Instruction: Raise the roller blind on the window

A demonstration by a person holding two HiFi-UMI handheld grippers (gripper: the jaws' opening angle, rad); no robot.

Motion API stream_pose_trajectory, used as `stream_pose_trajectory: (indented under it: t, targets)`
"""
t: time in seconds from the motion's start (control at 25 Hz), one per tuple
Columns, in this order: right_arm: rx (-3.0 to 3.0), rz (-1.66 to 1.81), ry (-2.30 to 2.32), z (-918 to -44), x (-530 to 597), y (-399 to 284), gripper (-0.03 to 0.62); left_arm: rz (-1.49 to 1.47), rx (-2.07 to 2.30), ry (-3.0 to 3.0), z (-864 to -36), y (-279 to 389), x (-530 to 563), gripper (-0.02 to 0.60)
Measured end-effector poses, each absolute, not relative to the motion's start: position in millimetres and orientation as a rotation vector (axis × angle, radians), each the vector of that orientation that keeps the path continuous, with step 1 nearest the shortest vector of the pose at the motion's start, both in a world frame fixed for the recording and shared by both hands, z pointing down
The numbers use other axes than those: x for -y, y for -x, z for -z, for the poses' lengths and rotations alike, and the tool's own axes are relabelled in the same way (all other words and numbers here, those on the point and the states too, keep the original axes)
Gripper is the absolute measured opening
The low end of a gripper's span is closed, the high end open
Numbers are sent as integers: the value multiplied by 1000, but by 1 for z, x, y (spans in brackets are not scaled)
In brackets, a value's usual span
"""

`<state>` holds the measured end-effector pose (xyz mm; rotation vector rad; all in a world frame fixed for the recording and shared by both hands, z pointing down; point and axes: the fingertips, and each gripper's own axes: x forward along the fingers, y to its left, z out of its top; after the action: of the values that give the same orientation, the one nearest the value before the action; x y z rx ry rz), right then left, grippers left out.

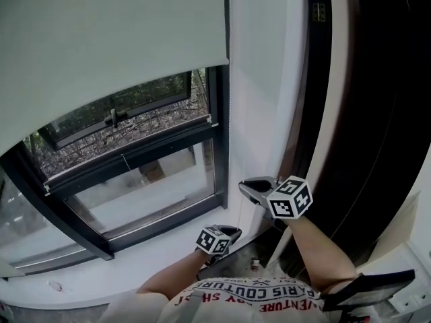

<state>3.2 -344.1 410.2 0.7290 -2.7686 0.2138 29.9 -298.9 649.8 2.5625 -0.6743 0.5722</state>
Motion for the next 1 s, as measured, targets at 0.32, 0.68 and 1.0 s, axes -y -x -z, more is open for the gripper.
stream_pose_trajectory:
  t: [0.32, 0.68, 1.0]
  targets:
    - [2734, -287, -690, -448, 338, 5, 6, -584, 725, -2523, -684, -20, 290, 23]
    - [2739, -302, -712, -449, 342, 1, 8, -482, 814, -2599, -648, -3, 304, 95]
    - [2751, -315, -722, -447, 336, -1, 8, -61, 807, -2701, -499, 23, 333, 98]
